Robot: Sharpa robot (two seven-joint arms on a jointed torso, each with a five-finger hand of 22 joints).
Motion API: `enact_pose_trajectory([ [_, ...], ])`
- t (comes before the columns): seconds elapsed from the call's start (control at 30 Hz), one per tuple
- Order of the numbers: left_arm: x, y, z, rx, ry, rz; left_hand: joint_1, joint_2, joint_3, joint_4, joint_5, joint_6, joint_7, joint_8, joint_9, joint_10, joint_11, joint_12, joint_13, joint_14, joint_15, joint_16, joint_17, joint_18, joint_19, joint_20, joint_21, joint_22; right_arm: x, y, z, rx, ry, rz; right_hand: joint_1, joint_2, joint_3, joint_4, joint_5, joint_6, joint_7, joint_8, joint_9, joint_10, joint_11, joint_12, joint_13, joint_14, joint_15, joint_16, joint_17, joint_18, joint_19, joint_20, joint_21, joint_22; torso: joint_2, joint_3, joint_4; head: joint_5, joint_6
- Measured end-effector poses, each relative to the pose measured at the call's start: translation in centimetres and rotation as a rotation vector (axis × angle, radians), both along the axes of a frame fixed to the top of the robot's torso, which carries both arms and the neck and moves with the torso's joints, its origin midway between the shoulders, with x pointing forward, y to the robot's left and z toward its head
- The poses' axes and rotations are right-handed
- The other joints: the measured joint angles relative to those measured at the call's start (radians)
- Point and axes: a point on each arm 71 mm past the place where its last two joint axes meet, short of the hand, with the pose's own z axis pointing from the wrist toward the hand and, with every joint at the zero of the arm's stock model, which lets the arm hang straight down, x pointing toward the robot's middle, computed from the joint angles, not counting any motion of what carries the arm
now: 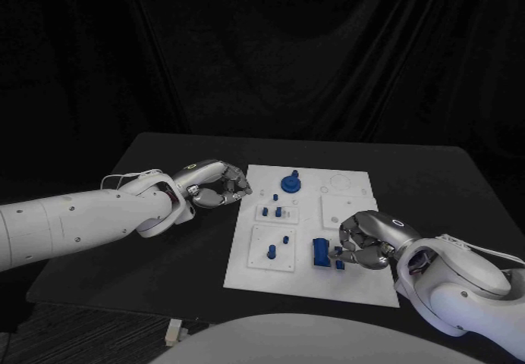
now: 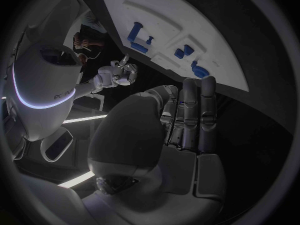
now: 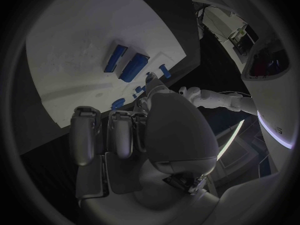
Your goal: Assemble the parts on the task board
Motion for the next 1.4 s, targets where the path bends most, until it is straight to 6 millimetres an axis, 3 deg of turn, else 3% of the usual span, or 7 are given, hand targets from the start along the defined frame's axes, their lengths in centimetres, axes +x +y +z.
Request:
enact_pose_trajectory([
  [0.37, 0.0, 0.0, 0.0, 0.000, 0.000, -0.001, 0.000, 0.000, 0.000, 0.000, 0.000, 0.000, 0.000, 0.000, 0.000, 0.000, 0.000, 0.000, 0.000, 0.000, 0.000, 0.000, 0.000, 0.000, 0.000, 0.000, 0.000, 0.000, 0.9, 0.1, -0.4, -0.012, -0.005, -0.010, 0.018, 0.018, -0.003, -0.009, 0.000, -0.002, 0.002, -0.003, 0.004, 0.000, 0.000, 0.000, 0.000, 0.000, 0.000, 0.000, 0.000, 0.000, 0.000, 0.000, 0.000, 0.000, 0.000, 0.0000, 0.0004, 0.002, 0.000],
  [1.4, -0.1, 0.1, -0.1, 0.000, 0.002, -0.003, 0.000, 0.000, 0.003, -0.003, 0.000, 0.000, 0.000, 0.000, 0.001, 0.000, 0.000, 0.000, -0.002, 0.000, 0.000, 0.000, -0.001, 0.000, -0.007, 0.000, 0.000, 0.000, 0.8, 0.7, -1.7, -0.030, -0.004, 0.009, 0.021, 0.020, -0.006, -0.018, 0.000, -0.006, 0.002, -0.003, 0.009, 0.000, 0.000, 0.000, 0.000, 0.000, 0.000, 0.000, 0.000, 0.000, 0.000, 0.000, 0.000, 0.000, 0.001, -0.0001, 0.0003, 0.002, 0.000],
])
